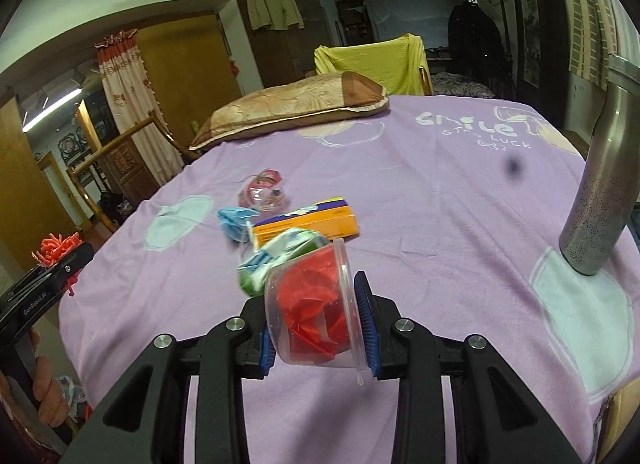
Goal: Collect trash
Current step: 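Carry the red netting and red-filled cup in both tools to the wastebasket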
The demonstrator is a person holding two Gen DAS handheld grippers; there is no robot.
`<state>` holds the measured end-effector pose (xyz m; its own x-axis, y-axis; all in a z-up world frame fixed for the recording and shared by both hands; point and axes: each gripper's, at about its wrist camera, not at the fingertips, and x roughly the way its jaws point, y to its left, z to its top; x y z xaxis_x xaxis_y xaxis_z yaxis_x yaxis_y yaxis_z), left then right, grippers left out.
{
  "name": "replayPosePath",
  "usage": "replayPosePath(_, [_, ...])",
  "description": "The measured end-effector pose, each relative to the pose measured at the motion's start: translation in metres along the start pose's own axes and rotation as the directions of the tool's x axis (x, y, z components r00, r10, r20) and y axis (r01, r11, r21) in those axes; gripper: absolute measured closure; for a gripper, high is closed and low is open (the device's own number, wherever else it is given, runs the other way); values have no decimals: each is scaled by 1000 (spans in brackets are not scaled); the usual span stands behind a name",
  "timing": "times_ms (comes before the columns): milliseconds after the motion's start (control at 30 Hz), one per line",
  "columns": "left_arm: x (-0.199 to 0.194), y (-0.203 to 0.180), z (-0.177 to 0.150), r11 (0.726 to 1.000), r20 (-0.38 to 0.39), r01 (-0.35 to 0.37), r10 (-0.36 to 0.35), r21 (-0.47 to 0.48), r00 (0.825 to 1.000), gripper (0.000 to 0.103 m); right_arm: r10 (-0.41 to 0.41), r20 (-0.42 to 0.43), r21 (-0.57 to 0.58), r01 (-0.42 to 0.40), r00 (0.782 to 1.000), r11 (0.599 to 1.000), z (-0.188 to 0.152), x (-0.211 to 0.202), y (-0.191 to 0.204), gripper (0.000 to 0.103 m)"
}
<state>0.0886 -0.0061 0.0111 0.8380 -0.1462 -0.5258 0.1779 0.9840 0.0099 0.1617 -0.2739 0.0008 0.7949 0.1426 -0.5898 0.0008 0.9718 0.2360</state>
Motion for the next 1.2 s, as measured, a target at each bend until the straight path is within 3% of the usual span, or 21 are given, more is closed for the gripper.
replayPosePath(200, [-37,9,-5,1000,55,-13,14,-13,998,55,33,21,-18,-32,999,999,-6,-22,17,69])
replayPosePath(567, [-94,70,-38,989,86,-130,136,-73,987,55,97,42,-97,-93,994,991,-18,-53,74,72])
replayPosePath(667, [-106,97,-52,981,70,-158,167,-111,984,55,96,21,-136,-92,995,986,-22,-49,95,90])
replayPosePath(733, [-110,116,-62,975,47,-164,172,-148,984,55,80,6,-144,-78,997,986,-23,-39,102,92])
replayPosePath(800, [-113,131,-70,971,25,-160,167,-178,986,55,99,-26,-104,-101,995,989,-30,-32,98,89])
replayPosePath(867, [-117,142,-75,968,26,-169,177,-186,984,55,146,-56,-101,-151,988,983,-39,-36,96,74])
replayPosePath(900, [-118,145,-77,966,26,-177,185,-188,982,55,147,-60,-114,-153,987,982,-43,-38,97,52])
replayPosePath(933, [-118,148,-78,965,24,-179,187,-191,982,55,135,-49,-138,-141,990,980,-49,-43,99,36])
replayPosePath(1033, [-119,156,-83,962,16,-180,188,-207,982,55,64,-21,-221,-67,998,973,-61,-47,106,34])
replayPosePath(1200, [-116,165,-91,954,-12,-183,186,-238,983,55,44,-135,-211,-72,990,975,-66,-8,113,34])
